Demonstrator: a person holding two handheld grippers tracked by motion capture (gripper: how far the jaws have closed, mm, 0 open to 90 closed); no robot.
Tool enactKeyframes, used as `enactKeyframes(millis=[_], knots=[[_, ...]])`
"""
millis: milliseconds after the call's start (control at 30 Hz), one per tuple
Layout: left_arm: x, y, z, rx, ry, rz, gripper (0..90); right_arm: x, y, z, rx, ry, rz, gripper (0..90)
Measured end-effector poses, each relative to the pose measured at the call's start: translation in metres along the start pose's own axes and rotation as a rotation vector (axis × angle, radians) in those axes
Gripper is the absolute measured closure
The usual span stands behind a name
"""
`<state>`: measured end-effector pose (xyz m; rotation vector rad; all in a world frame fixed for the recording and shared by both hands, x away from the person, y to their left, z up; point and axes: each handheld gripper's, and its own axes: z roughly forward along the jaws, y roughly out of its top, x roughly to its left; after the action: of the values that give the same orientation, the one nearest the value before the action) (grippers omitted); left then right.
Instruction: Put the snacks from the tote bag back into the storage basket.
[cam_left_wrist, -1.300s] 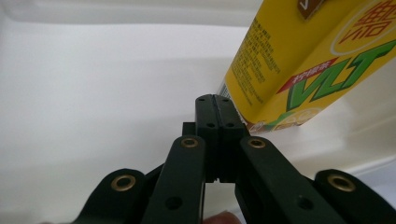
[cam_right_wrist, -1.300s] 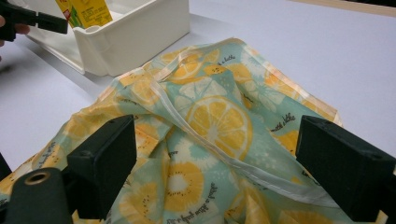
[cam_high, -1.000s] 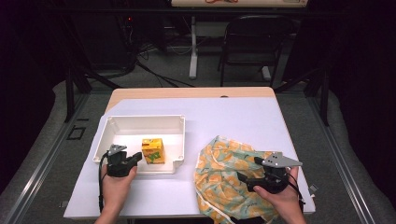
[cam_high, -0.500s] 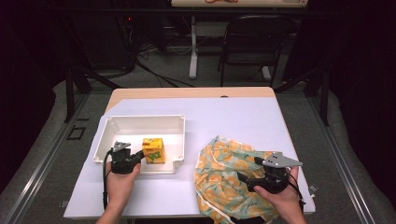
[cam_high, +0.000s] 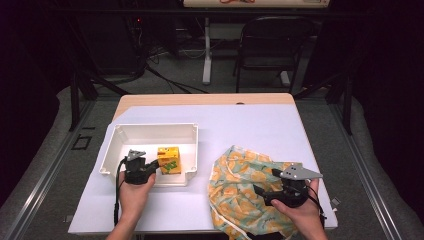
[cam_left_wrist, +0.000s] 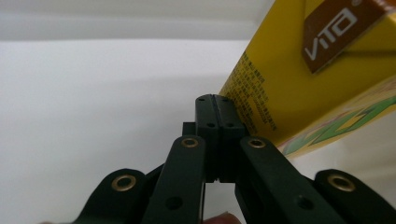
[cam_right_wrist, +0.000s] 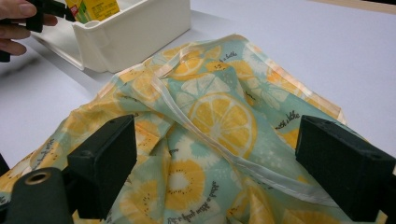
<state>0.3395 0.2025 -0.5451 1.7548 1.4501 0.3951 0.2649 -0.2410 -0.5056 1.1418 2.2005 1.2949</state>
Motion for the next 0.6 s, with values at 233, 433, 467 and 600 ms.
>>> enactKeyframes(millis=[233, 433, 467, 600], knots=[[-0.010, 0.004, 0.007, 0.007, -0.010, 0.006, 90.0, 0.000, 0.000, 0.000, 0.001, 0.000, -0.001, 12.2], [-0.015, 0.007, 0.014, 0.012, -0.023, 0.005, 90.0, 0.000, 0.000, 0.000, 0.001, 0.000, -0.001, 12.2], [-0.016, 0.008, 0.015, 0.016, -0.023, 0.008, 90.0, 0.000, 0.000, 0.000, -0.001, 0.000, 0.002, 12.2], [-0.021, 0.009, 0.018, 0.021, -0.026, 0.021, 90.0, 0.001, 0.000, 0.001, 0.001, 0.000, 0.001, 12.2]])
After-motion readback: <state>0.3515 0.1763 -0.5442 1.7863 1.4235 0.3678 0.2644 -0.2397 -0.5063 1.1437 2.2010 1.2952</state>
